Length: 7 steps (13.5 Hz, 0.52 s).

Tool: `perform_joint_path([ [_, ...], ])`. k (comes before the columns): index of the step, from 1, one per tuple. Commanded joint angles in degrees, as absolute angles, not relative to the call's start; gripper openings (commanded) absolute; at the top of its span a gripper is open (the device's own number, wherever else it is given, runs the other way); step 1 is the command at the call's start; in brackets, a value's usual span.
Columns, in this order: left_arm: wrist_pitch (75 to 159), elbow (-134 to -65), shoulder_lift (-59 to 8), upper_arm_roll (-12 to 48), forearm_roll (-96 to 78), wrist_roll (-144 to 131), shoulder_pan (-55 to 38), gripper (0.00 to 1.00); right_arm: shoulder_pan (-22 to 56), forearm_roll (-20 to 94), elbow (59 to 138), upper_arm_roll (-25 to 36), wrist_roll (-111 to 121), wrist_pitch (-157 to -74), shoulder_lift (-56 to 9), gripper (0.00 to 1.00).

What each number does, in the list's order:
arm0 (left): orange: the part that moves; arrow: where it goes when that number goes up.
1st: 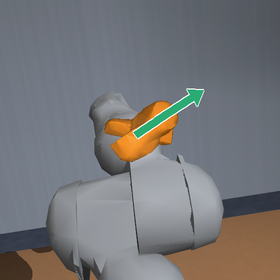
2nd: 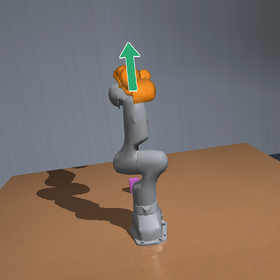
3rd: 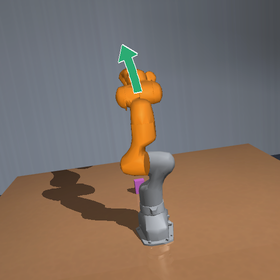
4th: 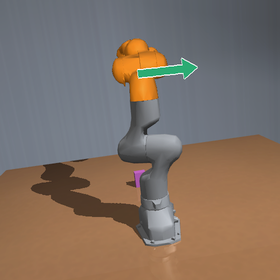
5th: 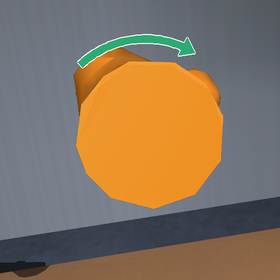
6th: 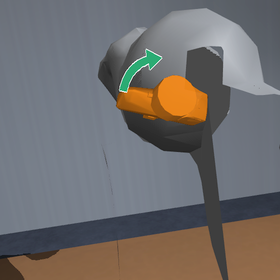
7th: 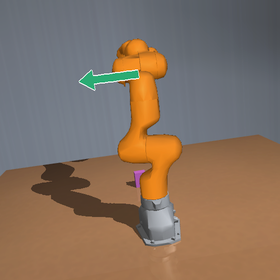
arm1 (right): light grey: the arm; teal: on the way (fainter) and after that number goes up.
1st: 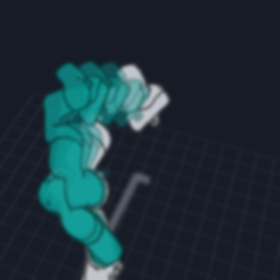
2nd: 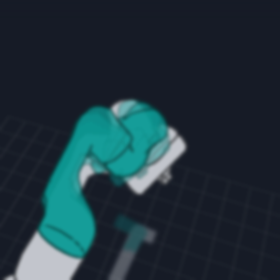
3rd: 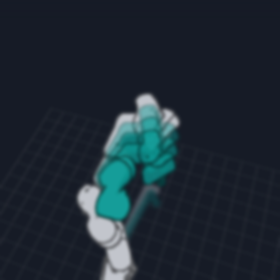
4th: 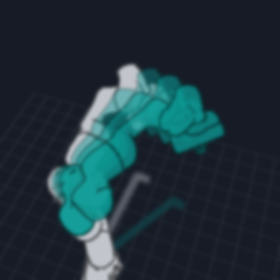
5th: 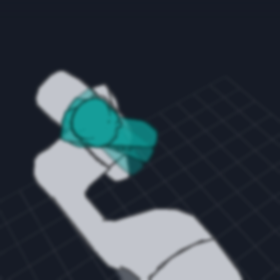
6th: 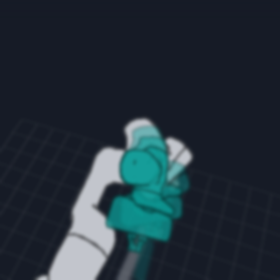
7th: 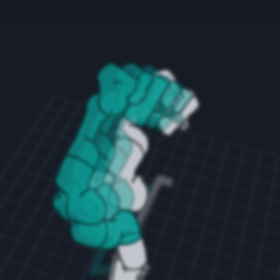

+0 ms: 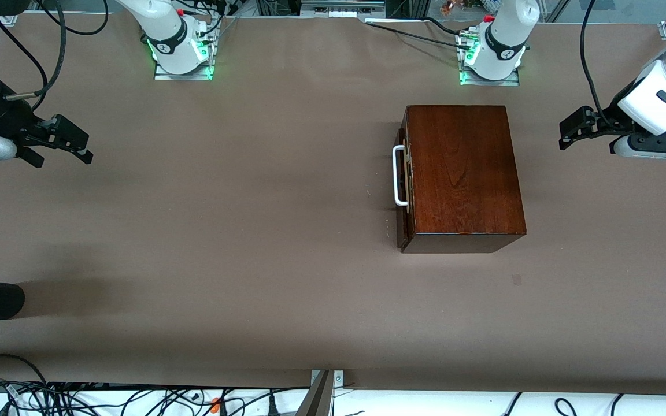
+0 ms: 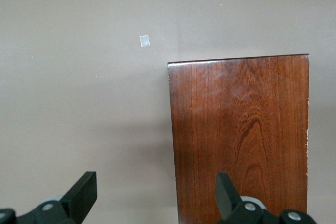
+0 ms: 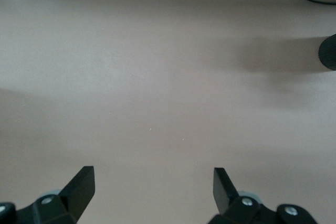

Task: Open drawer, take yellow block, close drawer

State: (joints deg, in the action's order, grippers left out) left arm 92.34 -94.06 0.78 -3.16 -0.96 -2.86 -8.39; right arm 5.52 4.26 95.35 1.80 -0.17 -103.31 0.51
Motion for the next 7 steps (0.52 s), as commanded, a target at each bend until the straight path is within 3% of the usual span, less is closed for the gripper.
perform_joint_path([
  [1, 91.94, -93.6, 0.79, -2.99, -1.58, -1.32, -8.0, 1.0, 5.36, 4.83, 94.31, 1.85, -0.44, -103.18, 0.18, 1.0],
  [7, 91.85, -93.25, 0.62, -3.16, -1.58, -1.49, -8.0, 1.0, 5.36, 4.92, 94.31, 1.85, -0.44, -103.18, 0.18, 1.0],
])
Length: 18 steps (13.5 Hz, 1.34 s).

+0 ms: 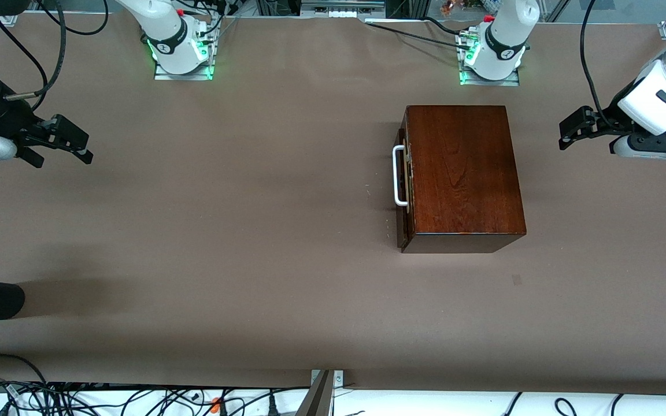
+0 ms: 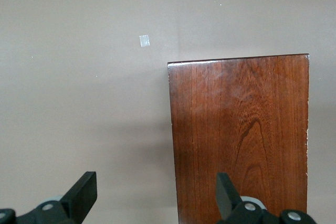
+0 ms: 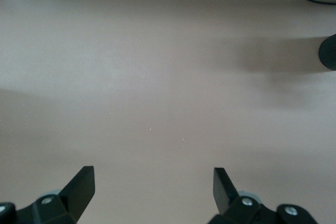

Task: Open drawer, take yellow block, close drawer

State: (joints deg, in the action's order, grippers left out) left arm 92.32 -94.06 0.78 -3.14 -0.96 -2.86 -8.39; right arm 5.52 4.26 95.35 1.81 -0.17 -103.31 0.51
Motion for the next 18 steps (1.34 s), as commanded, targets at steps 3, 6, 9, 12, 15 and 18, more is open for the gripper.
perform_joint_path([
  [3, 91.85, -93.25, 0.27, -3.16, -1.5, -2.11, -8.09, 1.0, 5.36, 4.92, 94.31, 1.85, -0.44, -103.18, 0.18, 1.0],
  [6, 91.76, -93.34, -0.17, -2.9, -1.5, -3.85, -8.17, 1.0, 5.36, 4.92, 94.31, 1.85, -0.44, -103.18, 0.18, 1.0],
  [9, 90.61, -93.25, -0.7, -2.64, -1.93, -6.5, -8.87, 1.0, 5.36, 4.92, 94.31, 1.85, -0.44, -103.18, 0.18, 1.0],
  [12, 90.97, -93.08, -1.58, 0.69, -1.32, -7.12, -8.96, 1.0, 5.36, 4.92, 94.31, 1.85, -0.44, -103.18, 0.18, 1.0],
  [15, 91.05, -92.9, -2.28, 8.58, -1.06, -15.35, -9.05, 1.0, 5.36, 4.83, 94.31, 1.85, -0.44, -103.18, 0.18, 1.0],
  [18, 90.62, -88.35, -5.62, 17.46, 1.13, -24.83, -9.31, 1.0, 5.36, 4.92, 94.31, 1.85, -0.53, -103.18, 0.18, 1.0],
])
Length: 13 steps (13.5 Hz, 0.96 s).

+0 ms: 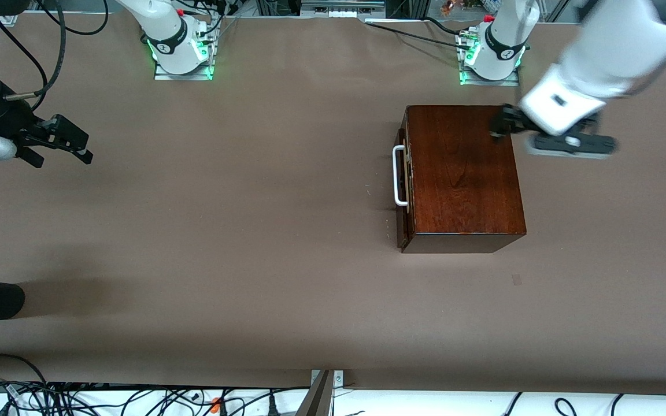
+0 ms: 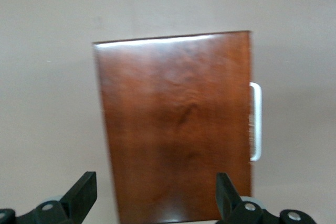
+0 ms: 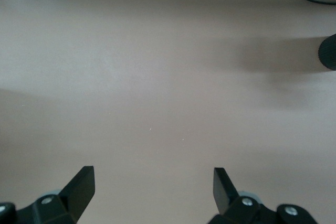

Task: Open drawer, take yellow block, close drawer
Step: 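Move the left gripper over the box to the white drawer handle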

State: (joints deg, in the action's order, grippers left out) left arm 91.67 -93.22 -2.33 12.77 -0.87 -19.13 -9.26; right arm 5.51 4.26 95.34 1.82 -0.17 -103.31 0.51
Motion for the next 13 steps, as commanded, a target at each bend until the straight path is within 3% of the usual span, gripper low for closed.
perform_joint_path([
  [1, 90.62, -87.03, -6.67, 20.27, 2.36, -29.57, -9.93, 1.0, 5.36, 4.92, 94.31, 1.85, -0.44, -103.18, 0.09, 1.0],
  [3, 90.53, -85.61, -8.61, 23.72, 5.26, -37.93, -12.81, 1.0, 5.36, 4.92, 94.31, 1.85, -0.44, -103.18, 0.18, 1.0],
  [7, 90.53, -85.61, -12.47, 23.99, 10.72, -50.51, -23.18, 1.0, 5.36, 4.92, 94.31, 1.85, -0.44, -103.18, 0.09, 1.0],
  [13, 92.45, -85.52, -22.84, 23.82, 17.31, -58.09, -28.3, 1.0, 5.36, 4.92, 94.31, 1.85, -0.44, -103.27, 0.09, 1.0],
])
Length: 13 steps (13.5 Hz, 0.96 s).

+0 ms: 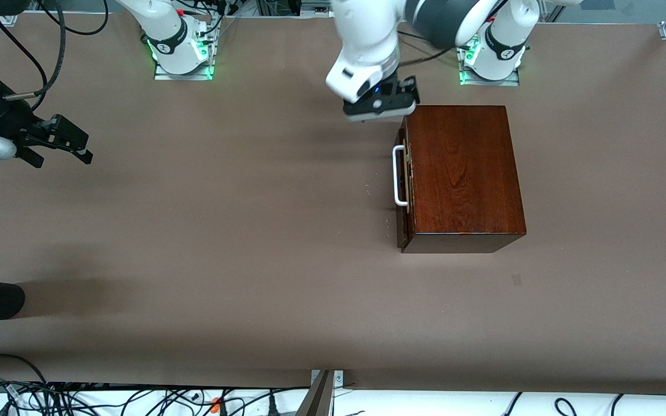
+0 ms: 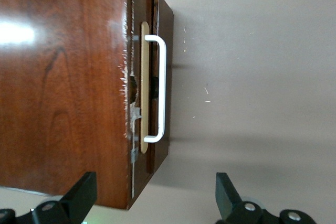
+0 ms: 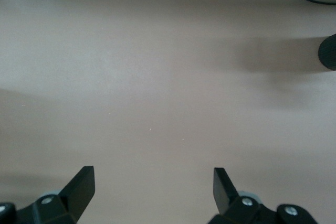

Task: Open drawer, take yellow block, close drawer
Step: 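Move the left gripper over the box to the white drawer handle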

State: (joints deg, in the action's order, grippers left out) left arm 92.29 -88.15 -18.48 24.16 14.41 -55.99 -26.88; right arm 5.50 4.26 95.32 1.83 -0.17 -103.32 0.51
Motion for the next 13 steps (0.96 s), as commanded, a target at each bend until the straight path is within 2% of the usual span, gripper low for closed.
perform_joint_path([
  [1, 93.77, -85.6, -24.24, 23.82, 18.62, -59.49, -28.56, 1.0, 5.36, 5.01, 94.31, 1.85, -0.44, -103.27, 0.09, 1.0],
  [7, 96.5, -86.04, -31.98, 23.64, 25.48, -61.26, -29.09, 1.0, 5.36, 5.1, 94.31, 1.85, -0.44, -103.27, 0.09, 1.0],
  [13, 98.53, -86.22, -35.68, 23.55, 30.23, -58.9, -28.92, 1.0, 5.27, 5.01, 94.31, 1.85, -0.44, -103.27, 0.09, 1.0],
])
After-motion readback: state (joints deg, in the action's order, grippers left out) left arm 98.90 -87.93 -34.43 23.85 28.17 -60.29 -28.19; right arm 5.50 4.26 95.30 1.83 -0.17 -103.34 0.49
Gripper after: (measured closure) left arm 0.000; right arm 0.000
